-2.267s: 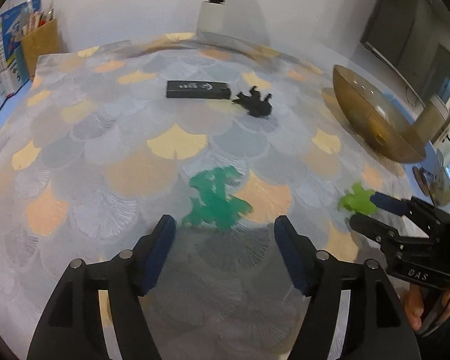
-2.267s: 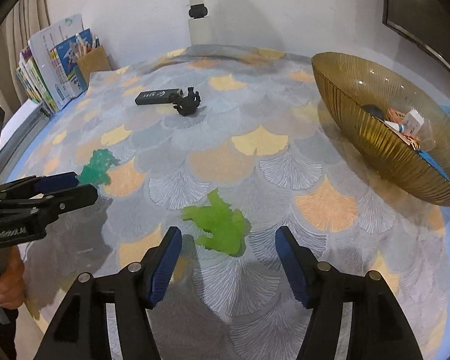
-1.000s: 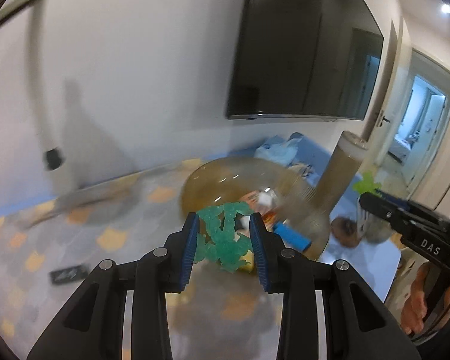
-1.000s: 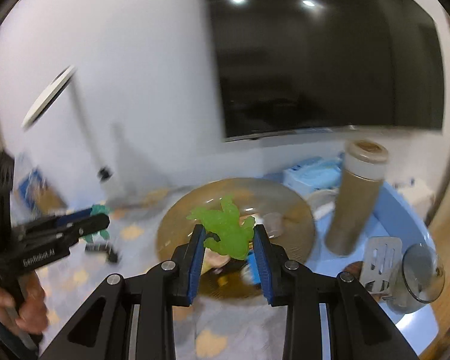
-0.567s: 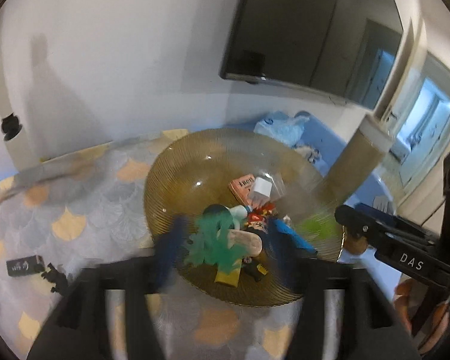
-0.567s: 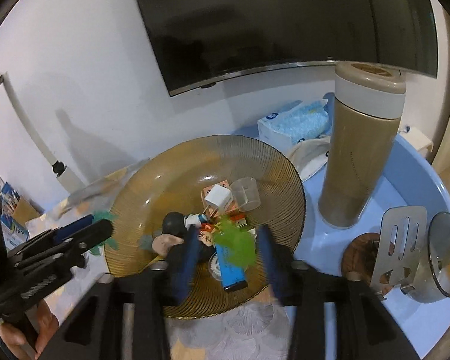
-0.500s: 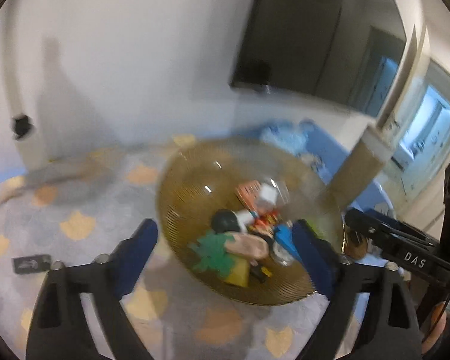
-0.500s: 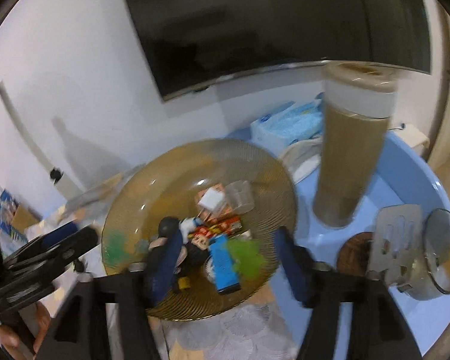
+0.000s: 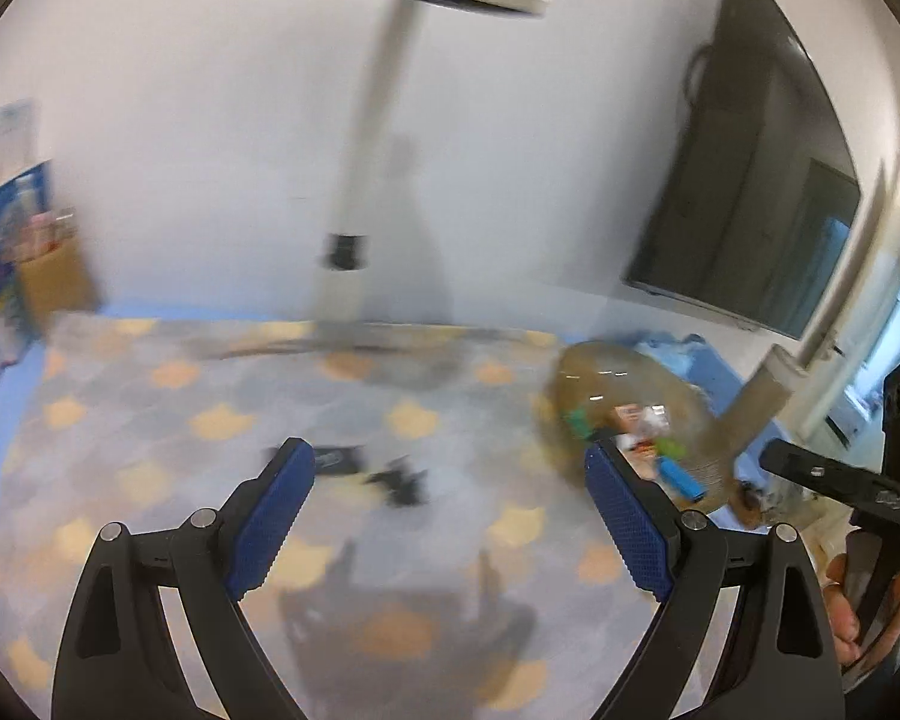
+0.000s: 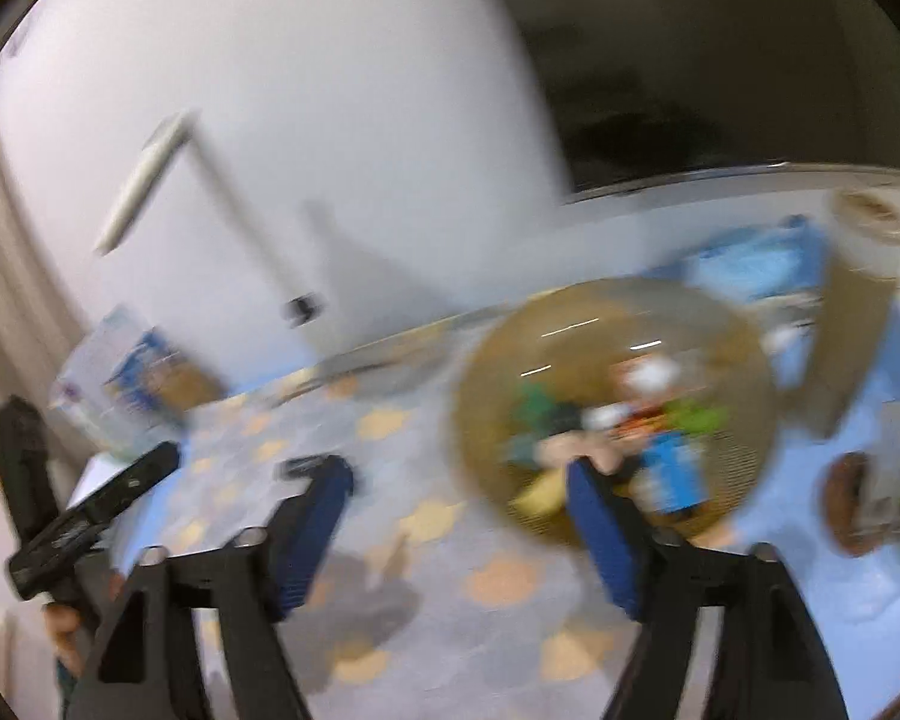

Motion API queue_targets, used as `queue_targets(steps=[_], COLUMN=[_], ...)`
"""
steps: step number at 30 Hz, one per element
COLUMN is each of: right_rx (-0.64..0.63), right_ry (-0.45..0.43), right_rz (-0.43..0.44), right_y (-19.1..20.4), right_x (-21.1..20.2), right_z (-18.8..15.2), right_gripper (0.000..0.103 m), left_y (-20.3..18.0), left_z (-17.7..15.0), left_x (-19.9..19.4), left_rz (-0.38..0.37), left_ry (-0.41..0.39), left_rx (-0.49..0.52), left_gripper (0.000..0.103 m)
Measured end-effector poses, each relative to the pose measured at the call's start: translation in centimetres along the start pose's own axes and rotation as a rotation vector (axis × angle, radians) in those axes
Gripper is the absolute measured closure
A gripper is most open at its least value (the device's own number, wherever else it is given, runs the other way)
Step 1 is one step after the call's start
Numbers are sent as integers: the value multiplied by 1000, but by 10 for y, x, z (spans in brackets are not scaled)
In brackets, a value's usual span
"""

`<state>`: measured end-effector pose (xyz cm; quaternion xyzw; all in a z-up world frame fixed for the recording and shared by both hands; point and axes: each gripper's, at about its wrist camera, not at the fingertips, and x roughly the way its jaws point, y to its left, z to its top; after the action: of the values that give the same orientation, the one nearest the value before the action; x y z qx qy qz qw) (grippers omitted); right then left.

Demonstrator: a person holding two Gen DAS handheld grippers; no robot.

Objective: Organize rigid objects
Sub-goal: 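Carry both green toys over the amber bowl and open both grippers, then grasp the black toy figure with the right gripper while the left grasps the black box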

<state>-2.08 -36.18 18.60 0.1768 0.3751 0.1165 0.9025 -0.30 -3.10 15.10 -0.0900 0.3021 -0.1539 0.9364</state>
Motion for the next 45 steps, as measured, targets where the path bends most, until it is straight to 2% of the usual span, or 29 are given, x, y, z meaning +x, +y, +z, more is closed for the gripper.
queue_targets(steps=[2,6,8,10,11,14,17,26,45], right_rx=[-4,-50,-107,-192,-242,-251,-280,-326,-383], right_ry=[22,124,152,164,197,264,237,269,300], right_rz=[39,30,-12,-67,-81,-53,-88,-160,-199], right_y=[17,48,60,71,77,76,76,82,90], right_x=[12,57,83,107,121,140,143,155,161], right_z=[-15,-59,-86,-108,-121,-135,-138,-143,-148], right_gripper=[18,18,18,18,18,18,18,18,6], left_y=[22,63,77,86,88,86,81,78,81], left_z=[-16,-61,-81,-96,-101,-112,-117,-119,-119], left_x=[-5,14,29,43,47,56,63,66,65], left_rz=[54,141,153,131,125,171,255,321,279], left_ry=[16,109,159,213,230,225,231,243,237], left_rx=[-23,-97,-137,-180,-199,-194,-148,-110,-129], left_gripper=[12,12,12,12,12,12,12,10,3])
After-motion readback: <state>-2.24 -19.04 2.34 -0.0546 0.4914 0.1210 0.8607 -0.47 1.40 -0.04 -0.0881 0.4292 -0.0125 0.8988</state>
